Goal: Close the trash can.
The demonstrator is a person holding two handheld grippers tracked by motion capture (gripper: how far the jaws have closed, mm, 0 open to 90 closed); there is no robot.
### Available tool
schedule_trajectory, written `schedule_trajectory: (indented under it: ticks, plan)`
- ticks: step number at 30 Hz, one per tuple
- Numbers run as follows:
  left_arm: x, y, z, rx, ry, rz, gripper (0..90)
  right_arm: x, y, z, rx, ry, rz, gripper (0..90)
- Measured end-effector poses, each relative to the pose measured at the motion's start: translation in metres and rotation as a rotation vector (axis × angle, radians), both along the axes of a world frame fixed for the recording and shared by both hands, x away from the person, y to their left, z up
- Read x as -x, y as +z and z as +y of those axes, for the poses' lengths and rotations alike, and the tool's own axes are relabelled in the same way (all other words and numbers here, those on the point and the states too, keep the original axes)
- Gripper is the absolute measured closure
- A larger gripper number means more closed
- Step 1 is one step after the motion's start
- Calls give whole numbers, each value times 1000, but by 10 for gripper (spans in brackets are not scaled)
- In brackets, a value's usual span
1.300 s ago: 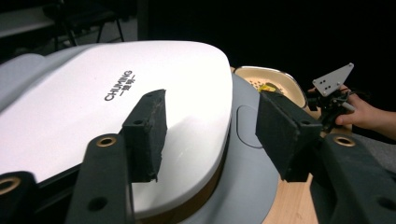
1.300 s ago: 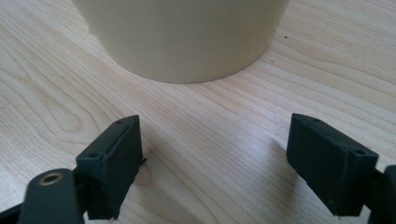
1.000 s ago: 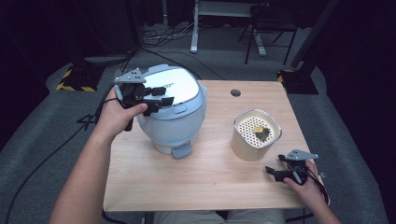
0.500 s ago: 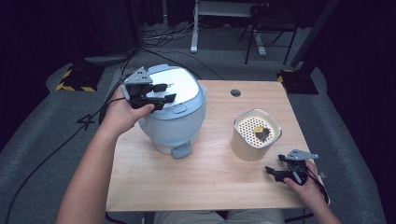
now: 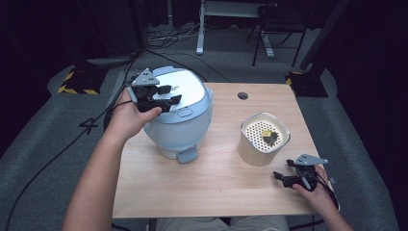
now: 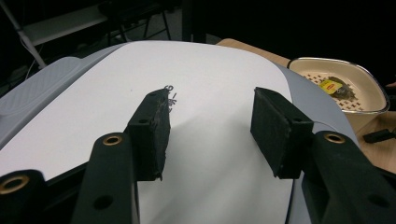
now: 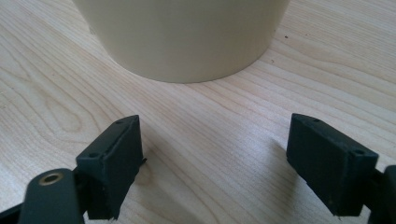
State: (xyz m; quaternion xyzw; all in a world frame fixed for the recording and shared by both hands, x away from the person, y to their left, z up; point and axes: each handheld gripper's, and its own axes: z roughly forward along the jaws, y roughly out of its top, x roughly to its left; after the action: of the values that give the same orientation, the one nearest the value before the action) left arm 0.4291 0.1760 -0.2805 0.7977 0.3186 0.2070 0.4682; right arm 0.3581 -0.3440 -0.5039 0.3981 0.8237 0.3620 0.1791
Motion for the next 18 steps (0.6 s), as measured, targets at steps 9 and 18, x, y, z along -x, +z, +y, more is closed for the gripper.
schedule_trajectory:
  ticks: [9,18]
  plan:
    - [3,0,4,21,-33,-10,352,0,0,0,0,1,1,186]
    - [45,13,6,95,-143,-66,318,0,0,0,-1,3,2,184]
